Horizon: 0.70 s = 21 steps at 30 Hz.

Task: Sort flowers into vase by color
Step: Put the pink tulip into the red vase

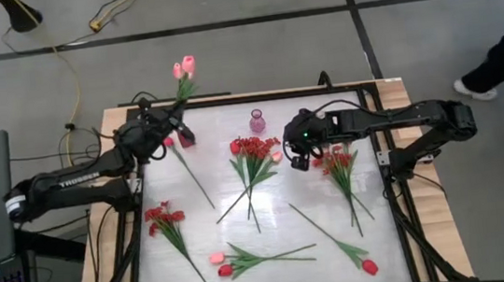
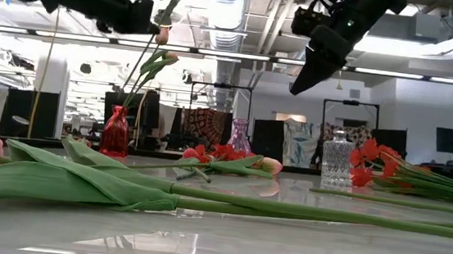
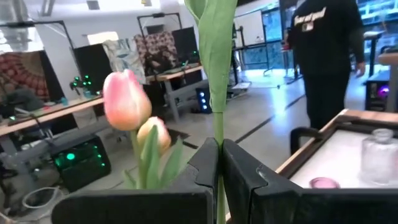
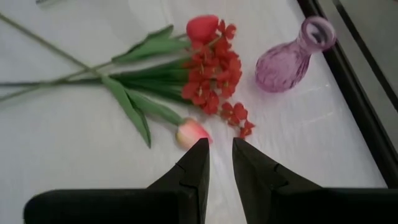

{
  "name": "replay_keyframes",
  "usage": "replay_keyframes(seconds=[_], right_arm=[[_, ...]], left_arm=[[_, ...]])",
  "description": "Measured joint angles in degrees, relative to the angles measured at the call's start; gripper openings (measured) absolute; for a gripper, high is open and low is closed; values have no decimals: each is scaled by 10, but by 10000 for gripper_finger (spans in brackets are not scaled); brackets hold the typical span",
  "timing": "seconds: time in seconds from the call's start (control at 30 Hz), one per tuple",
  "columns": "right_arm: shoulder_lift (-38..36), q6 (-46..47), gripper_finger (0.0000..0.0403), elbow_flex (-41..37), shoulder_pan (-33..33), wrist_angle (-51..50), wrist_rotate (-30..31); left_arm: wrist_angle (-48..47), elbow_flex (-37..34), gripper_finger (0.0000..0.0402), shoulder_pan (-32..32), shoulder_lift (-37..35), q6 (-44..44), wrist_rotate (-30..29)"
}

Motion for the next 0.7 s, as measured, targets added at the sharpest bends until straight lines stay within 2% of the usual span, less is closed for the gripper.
replay_keyframes(seconds=[0.3,0.5,0.7], right_arm=[[0,15,97,0,0,20,0],[0,25,97,0,0,22,0],[0,27,97,0,-1,26,0]], left_arm=[[36,-9,0,79,2,-6,100],[21,-9,0,103,5,-25,132],[25,-9,0,105,26,-26,137]])
